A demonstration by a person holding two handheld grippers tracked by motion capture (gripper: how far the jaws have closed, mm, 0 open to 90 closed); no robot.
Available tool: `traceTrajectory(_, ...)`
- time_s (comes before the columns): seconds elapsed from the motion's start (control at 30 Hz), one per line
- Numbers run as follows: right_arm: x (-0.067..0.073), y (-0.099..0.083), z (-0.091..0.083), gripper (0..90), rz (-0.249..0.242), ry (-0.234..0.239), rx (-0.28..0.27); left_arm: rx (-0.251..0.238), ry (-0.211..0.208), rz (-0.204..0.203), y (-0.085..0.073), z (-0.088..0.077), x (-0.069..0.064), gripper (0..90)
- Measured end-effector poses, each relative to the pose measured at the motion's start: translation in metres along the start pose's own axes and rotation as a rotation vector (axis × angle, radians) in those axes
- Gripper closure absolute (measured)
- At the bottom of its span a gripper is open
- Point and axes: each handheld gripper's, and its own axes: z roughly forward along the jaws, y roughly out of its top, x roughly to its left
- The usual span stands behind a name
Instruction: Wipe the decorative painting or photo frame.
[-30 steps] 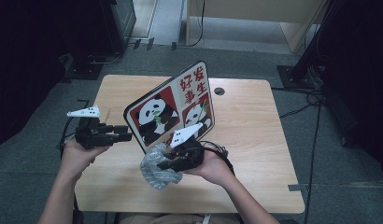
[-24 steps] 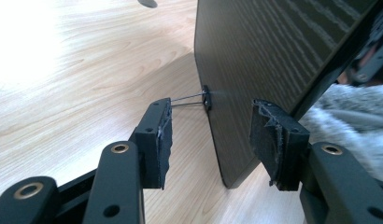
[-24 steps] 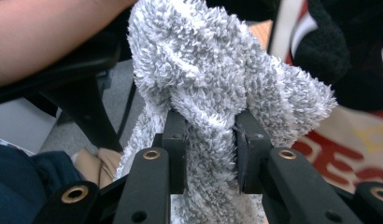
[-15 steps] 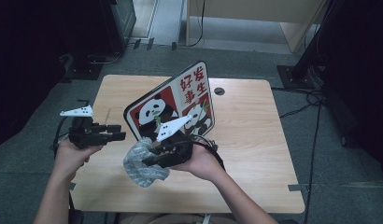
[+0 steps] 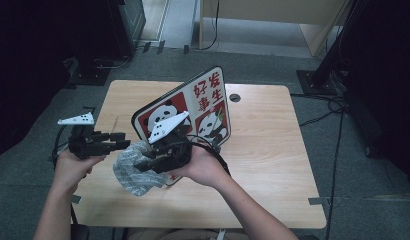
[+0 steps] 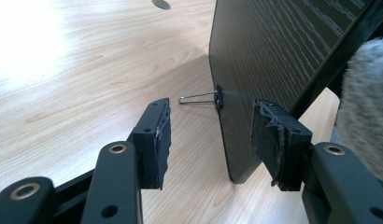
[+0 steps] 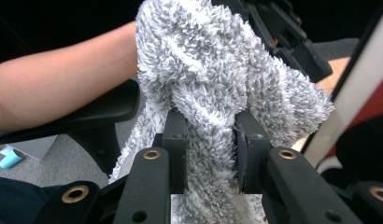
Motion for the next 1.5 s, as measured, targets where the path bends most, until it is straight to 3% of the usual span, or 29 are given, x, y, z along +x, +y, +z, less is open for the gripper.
traceTrajectory(0.37, 0.002, 0.036, 0.002, 70.8, -0.024, -0.003, -0.033, -0.007, 0.014, -0.005, -0.002, -0.005, 0.003, 48.1)
traceTrajectory(0.8, -0.010, 0.072, 0.001, 70.8, -0.022, -0.044, -0.083, -0.018, 0.025, -0.013, -0.004, -0.011, 0.006, 48.1)
traceTrajectory(1.17, -0.020, 0.066, -0.005, 70.9, 0.006, -0.060, -0.075, -0.009, 0.022, -0.007, -0.004, -0.008, 0.005, 48.1)
traceTrajectory(1.5, -0.019, 0.068, 0.003, 70.8, 0.002, -0.057, -0.073, -0.007, 0.022, -0.004, -0.005, -0.008, 0.005, 48.0)
